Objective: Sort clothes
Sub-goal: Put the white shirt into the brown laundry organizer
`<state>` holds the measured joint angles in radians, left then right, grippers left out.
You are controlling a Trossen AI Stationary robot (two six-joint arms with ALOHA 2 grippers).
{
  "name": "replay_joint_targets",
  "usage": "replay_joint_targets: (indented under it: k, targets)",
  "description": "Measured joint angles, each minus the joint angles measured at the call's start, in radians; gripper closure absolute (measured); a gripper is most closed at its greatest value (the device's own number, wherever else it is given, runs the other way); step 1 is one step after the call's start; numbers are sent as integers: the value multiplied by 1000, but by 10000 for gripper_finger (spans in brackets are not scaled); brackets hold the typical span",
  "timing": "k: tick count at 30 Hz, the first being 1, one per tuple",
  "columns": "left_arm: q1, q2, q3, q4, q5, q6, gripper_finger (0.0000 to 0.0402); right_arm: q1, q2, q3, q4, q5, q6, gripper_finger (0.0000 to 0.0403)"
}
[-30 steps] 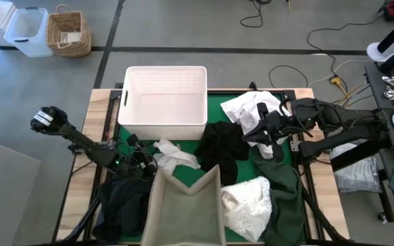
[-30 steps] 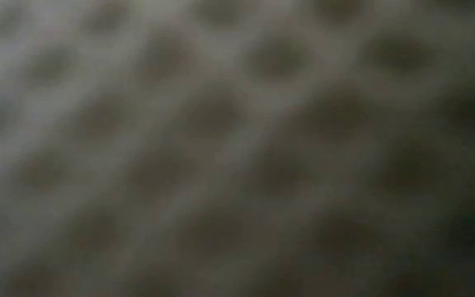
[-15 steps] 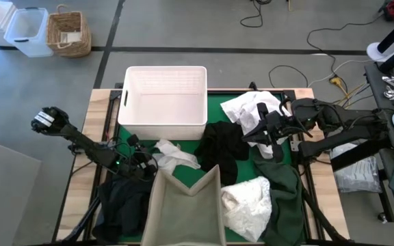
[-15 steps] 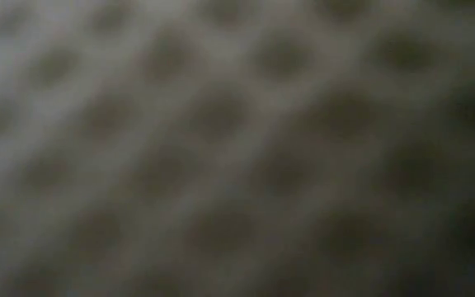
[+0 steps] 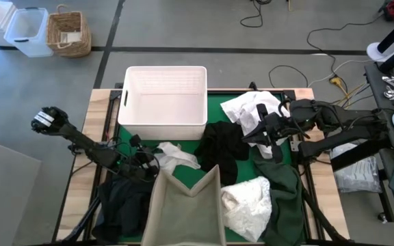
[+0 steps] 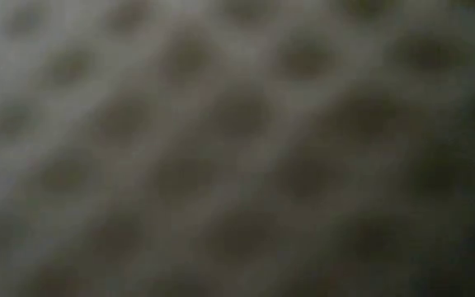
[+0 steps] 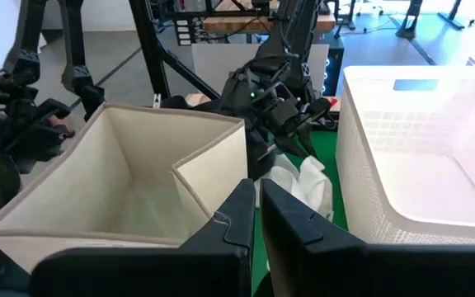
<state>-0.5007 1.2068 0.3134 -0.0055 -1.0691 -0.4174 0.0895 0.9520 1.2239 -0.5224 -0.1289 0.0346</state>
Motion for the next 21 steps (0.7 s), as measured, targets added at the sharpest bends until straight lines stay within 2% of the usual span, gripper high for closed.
replay_joint_targets:
  k: [4,11,21]
  targets:
    - [0,-2,69,-116,6,-15,401,0,0,-1,-2,0,-19,390]
    - [-3,-2,220,-467,6,-131,401,0,0,-2,-5,0,-35,390]
    - [-22,-8,373,-753,0,-172,401,0,0,-29,-6,0,-36,390]
